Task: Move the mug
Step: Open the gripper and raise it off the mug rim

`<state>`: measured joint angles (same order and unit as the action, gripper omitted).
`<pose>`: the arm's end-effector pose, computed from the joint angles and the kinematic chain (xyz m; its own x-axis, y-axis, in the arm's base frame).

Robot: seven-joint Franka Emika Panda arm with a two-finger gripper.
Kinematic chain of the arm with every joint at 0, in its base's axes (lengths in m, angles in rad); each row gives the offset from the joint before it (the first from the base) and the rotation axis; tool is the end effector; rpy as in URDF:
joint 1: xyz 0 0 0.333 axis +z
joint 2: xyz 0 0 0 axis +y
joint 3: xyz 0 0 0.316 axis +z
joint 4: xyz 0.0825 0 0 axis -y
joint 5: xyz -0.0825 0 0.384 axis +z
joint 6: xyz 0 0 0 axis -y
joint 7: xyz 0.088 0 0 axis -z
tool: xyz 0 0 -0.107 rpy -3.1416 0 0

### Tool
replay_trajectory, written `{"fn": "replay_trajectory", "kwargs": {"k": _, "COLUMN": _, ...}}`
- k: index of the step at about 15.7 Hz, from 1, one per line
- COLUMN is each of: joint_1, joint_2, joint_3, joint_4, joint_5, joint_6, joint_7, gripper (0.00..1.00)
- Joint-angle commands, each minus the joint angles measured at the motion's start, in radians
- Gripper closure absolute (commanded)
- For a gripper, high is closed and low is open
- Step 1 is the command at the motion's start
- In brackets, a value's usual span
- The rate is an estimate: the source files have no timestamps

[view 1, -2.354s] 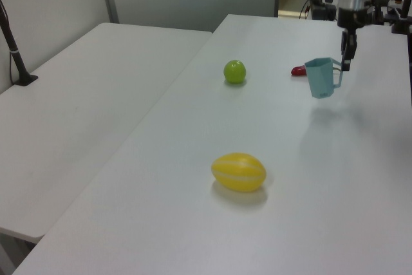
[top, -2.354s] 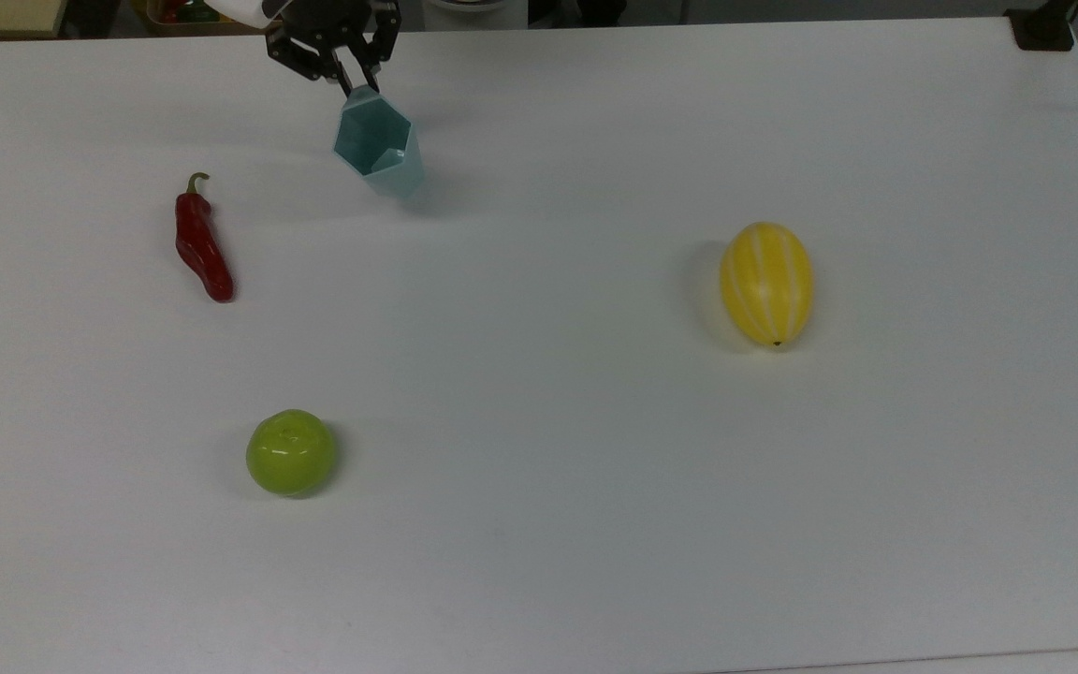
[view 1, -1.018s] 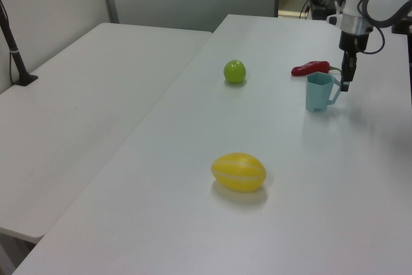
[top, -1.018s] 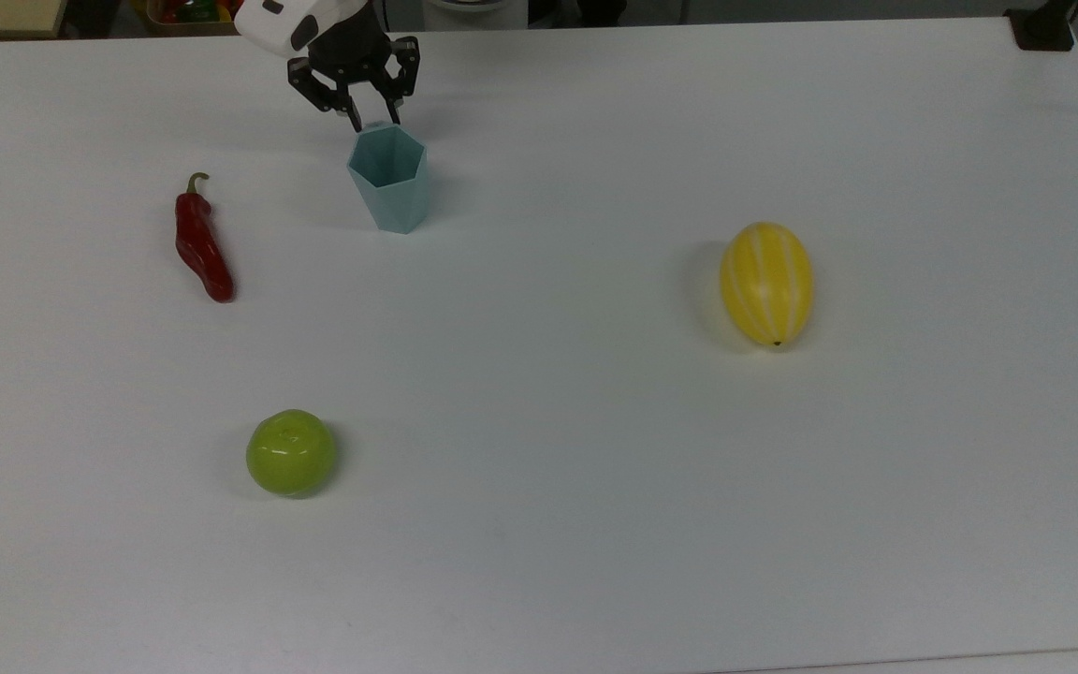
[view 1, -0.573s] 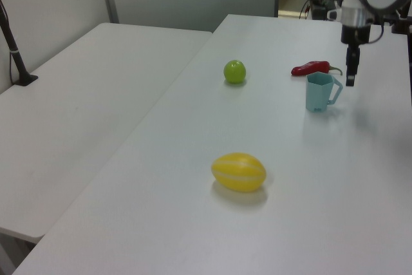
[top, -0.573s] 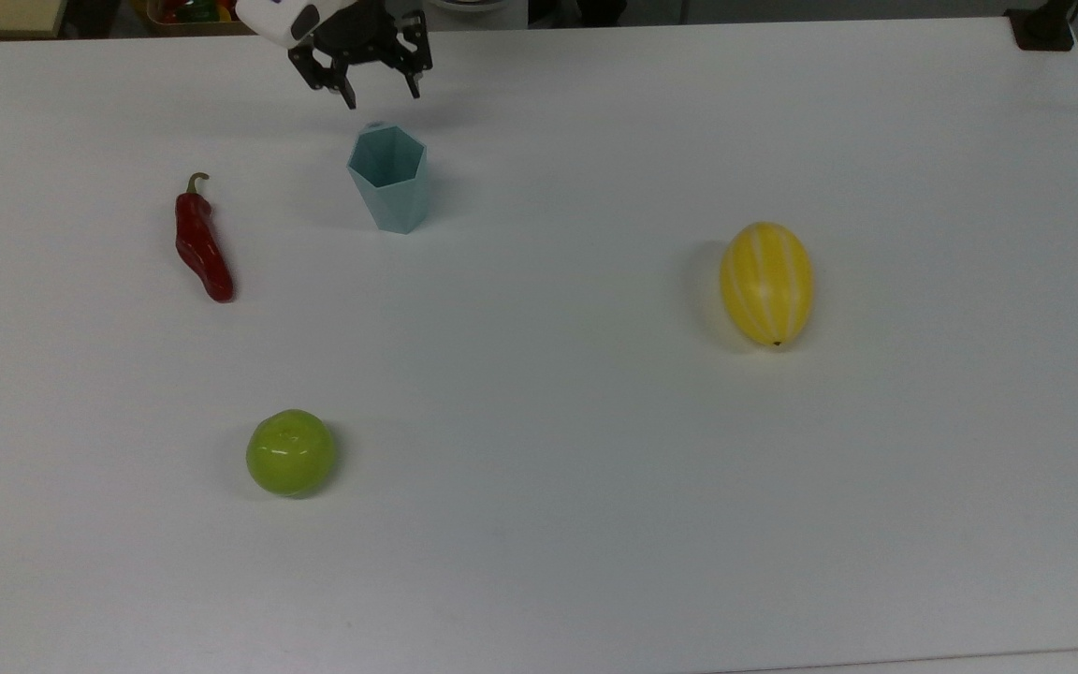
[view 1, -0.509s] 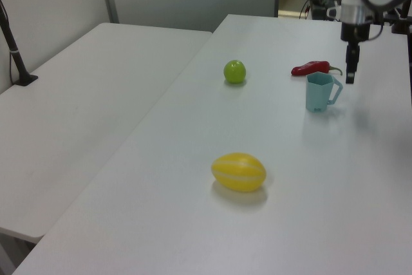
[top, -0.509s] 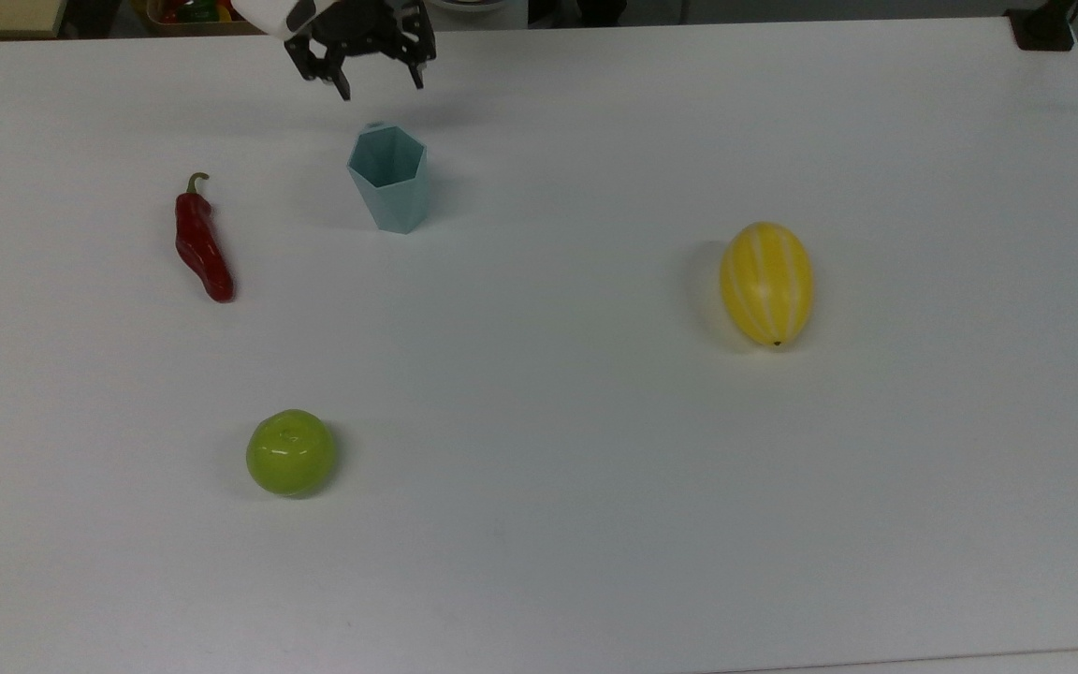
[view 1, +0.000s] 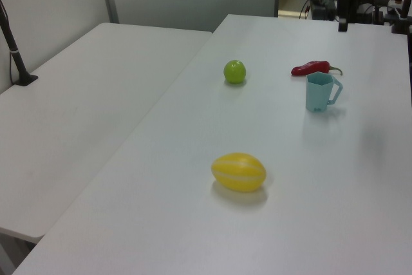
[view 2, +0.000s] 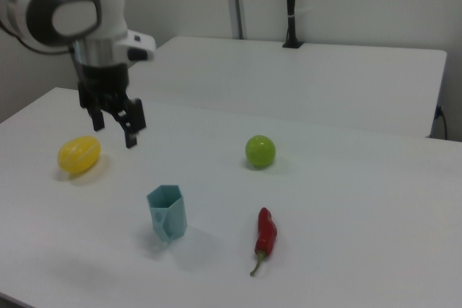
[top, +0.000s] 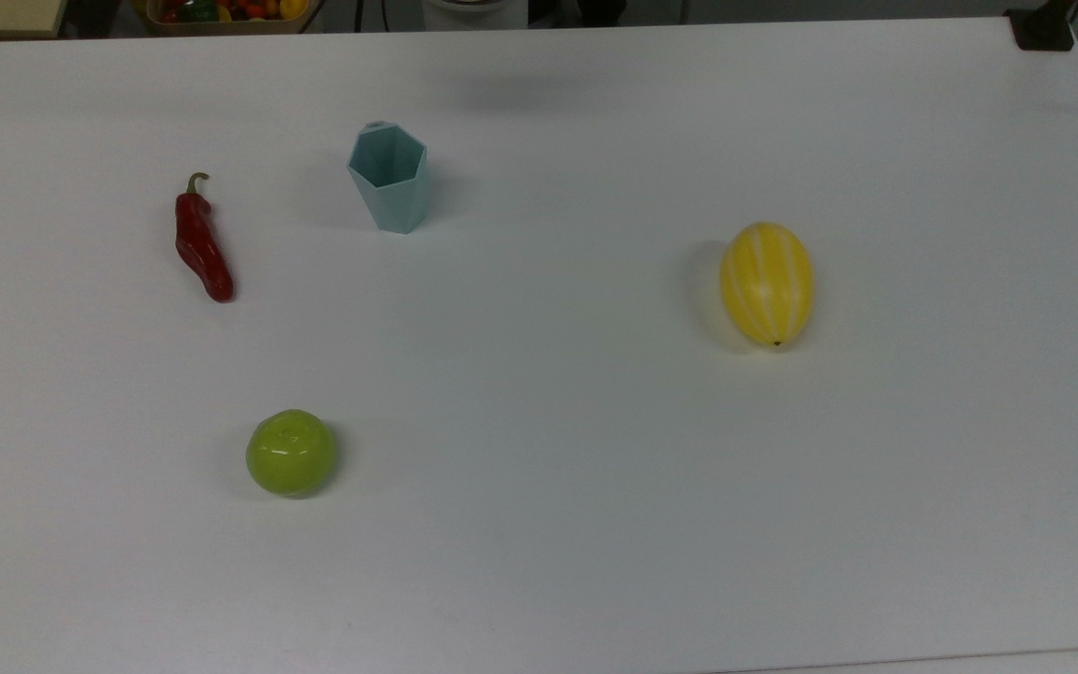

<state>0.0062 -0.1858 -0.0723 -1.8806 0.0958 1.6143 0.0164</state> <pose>0.4926 -0.0254 0.5798 0.9930 -0.0839 -0.0829 -0.0926 -0.9900 -0.1068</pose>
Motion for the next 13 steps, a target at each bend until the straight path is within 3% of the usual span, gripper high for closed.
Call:
{"fn": "replay_trajectory", "kwargs": {"k": 1, "joint_1": 0.008, "joint_2": 0.054, "joint_3": 0.074, "joint_4": 0.155, "joint_5": -0.004, "joint_6": -0.102, "joint_7": 0.169, "gripper": 0.0}}
{"fn": "replay_trajectory", "kwargs": {"k": 6, "joint_1": -0.002, "joint_2": 0.054, "joint_3": 0.157, "joint_4": 0.224, "joint_5": 0.001, "joint_6": -0.097, "joint_7": 0.254, "gripper": 0.0}}
{"fn": "replay_trajectory", "kwargs": {"k": 10, "joint_1": 0.006, "joint_2": 0.069, "joint_3": 0.152, "joint_4": 0.236, "joint_5": 0.029, "joint_6": -0.013, "joint_7": 0.234, "gripper": 0.0}}
{"fn": "replay_trajectory", "kwargs": {"k": 13, "joint_1": 0.009, "joint_2": 0.077, "joint_3": 0.135, "joint_4": 0.235, "joint_5": 0.021, "joint_6": 0.05, "joint_7": 0.116, "gripper": 0.0}}
